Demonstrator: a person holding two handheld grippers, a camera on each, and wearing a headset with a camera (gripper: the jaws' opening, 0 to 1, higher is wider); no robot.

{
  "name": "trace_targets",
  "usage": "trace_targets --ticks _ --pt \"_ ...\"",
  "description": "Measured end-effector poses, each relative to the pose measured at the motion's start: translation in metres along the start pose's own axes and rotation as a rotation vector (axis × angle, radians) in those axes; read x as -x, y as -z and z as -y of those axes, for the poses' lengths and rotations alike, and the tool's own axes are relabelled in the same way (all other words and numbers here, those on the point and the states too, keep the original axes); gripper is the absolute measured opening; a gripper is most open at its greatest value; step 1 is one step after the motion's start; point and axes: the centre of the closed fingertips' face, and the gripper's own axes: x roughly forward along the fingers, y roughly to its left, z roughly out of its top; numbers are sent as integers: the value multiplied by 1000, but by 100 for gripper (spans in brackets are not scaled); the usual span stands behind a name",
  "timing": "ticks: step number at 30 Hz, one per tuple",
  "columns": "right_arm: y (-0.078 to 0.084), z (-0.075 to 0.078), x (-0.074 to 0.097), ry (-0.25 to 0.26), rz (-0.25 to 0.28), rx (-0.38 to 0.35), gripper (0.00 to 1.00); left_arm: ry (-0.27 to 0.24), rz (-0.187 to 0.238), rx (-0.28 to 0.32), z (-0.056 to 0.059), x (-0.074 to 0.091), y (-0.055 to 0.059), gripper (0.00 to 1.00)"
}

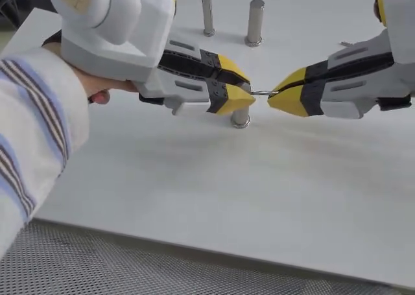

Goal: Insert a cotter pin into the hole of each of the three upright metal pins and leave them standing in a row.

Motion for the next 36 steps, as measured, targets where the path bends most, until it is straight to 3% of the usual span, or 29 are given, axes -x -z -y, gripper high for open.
trace_targets --ticks 3,10,11,14,23,36 --pt "-2 -1 -4 1 5 4 0 -1 8 23 0 -1 -1 9" --pt "-4 -2 -10 -6 21 35 0 8 9 17 2 -2 -1 9" --pt "-4 3 -9 32 25 49 3 8 10 22 1 -2 -1 9" --pt "1 1 -7 6 15 29 14 8 10 30 1 -3 0 9" --pt "-4 7 6 22 57 30 0 15 14 23 2 -3 -1 9" --pt "-7 6 -2 14 56 58 0 13 23 42 2 -2 -1 9"
